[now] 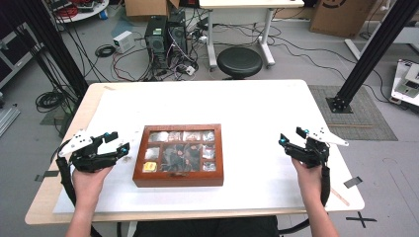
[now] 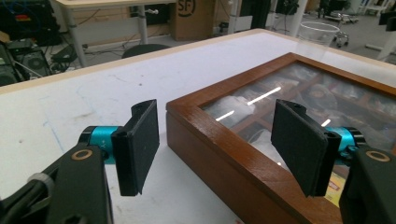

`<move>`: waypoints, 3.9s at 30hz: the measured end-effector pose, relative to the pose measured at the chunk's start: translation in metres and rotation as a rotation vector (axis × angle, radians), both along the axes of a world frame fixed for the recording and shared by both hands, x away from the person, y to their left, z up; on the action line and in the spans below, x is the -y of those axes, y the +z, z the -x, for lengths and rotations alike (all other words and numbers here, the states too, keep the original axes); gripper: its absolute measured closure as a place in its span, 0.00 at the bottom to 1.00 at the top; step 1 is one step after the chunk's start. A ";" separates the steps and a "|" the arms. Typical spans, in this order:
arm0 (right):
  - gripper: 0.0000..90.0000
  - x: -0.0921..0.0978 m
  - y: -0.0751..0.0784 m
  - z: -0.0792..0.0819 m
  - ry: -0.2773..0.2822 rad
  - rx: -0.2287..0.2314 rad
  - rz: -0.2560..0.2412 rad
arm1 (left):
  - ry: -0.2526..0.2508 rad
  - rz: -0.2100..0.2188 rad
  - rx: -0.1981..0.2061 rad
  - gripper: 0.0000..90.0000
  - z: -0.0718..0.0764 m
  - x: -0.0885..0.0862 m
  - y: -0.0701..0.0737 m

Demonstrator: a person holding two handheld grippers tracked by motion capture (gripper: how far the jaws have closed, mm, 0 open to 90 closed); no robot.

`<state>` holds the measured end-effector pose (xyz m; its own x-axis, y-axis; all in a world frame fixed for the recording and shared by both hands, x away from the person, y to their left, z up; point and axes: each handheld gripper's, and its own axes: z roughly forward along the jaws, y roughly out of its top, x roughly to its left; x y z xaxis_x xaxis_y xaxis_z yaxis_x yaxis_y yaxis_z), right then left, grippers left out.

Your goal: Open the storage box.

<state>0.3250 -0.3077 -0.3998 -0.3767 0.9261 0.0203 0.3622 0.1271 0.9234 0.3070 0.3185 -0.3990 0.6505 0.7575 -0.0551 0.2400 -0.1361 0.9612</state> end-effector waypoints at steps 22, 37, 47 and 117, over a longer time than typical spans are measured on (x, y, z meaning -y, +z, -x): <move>0.28 0.009 -0.005 -0.006 -0.103 0.049 -0.087 | 0.051 0.028 -0.004 0.34 0.012 -0.007 -0.003; 0.24 0.009 -0.005 -0.006 -0.106 0.044 -0.100 | 0.088 0.030 0.041 0.32 0.015 -0.008 -0.003; 0.24 0.010 -0.004 -0.005 -0.115 0.056 -0.099 | 0.088 0.021 0.035 0.32 0.014 -0.008 -0.006; 0.24 0.015 -0.002 -0.006 -0.142 0.074 -0.084 | -0.181 -0.210 -0.215 0.56 0.058 0.032 -0.031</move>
<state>0.3307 -0.3230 -0.4021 -0.2457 0.9663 0.0768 0.3018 0.0009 0.9534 0.2492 0.2869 -0.4300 0.7655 0.6406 -0.0605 0.3876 -0.3841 0.8380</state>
